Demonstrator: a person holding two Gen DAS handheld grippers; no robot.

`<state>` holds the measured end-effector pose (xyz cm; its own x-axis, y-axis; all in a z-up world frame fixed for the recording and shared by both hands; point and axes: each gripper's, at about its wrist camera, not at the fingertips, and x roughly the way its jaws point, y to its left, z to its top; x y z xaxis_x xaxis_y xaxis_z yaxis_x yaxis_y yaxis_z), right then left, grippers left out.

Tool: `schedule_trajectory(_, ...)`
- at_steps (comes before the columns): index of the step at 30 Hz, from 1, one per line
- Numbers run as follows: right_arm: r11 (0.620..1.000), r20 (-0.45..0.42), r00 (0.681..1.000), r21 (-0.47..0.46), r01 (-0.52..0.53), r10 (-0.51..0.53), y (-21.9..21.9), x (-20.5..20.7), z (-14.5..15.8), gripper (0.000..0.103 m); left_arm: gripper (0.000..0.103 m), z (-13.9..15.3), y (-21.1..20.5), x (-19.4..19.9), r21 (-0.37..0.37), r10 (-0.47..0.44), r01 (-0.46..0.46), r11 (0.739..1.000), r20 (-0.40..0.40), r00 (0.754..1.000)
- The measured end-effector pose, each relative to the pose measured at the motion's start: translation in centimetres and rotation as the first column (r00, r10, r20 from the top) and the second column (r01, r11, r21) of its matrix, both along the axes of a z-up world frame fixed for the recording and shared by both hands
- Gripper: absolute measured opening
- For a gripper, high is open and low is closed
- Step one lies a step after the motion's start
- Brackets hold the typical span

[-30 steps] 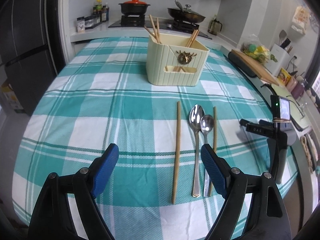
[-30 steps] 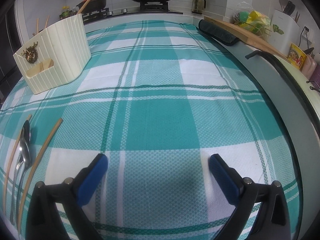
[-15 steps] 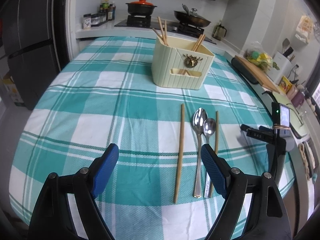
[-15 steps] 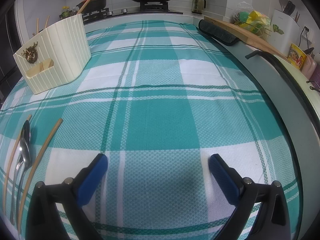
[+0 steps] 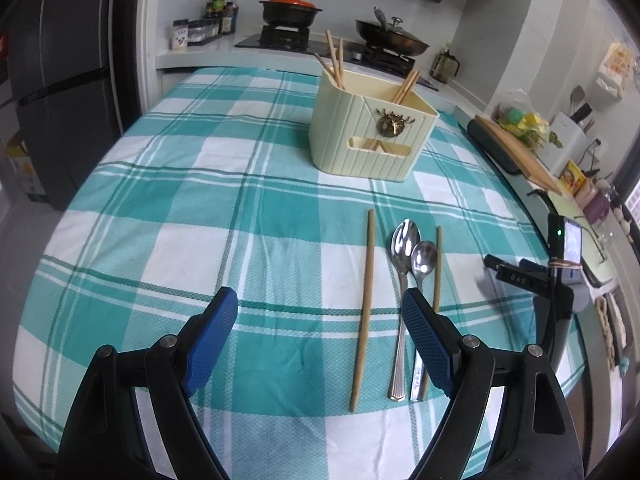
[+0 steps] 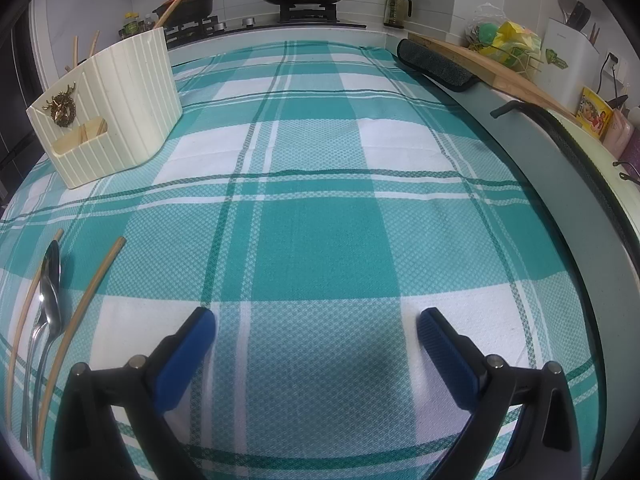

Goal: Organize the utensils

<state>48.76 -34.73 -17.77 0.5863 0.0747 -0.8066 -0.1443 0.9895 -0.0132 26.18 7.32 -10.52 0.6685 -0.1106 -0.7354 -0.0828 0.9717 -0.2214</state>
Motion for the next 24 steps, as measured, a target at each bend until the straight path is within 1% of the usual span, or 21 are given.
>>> schedule_trajectory(3,1.000,0.000,1.000,0.000,0.000,0.000,0.00,-0.03,-0.03,0.103,0.085,-0.24,0.10,-0.07,-0.008,0.004,-0.004,1.000,-0.008,1.000)
schedule_trajectory(6,1.000,0.000,1.000,0.000,0.000,0.000,0.00,-0.04,-0.03,0.103,0.085,-0.41,-0.08,-0.10,0.001,0.000,0.000,1.000,-0.012,1.000)
schedule_trajectory(24,1.000,0.000,1.000,0.000,-0.001,0.001,0.00,-0.04,0.00,0.103,0.085,-0.48,0.42,-0.06,-0.002,0.012,-0.012,1.000,-0.011,1.000)
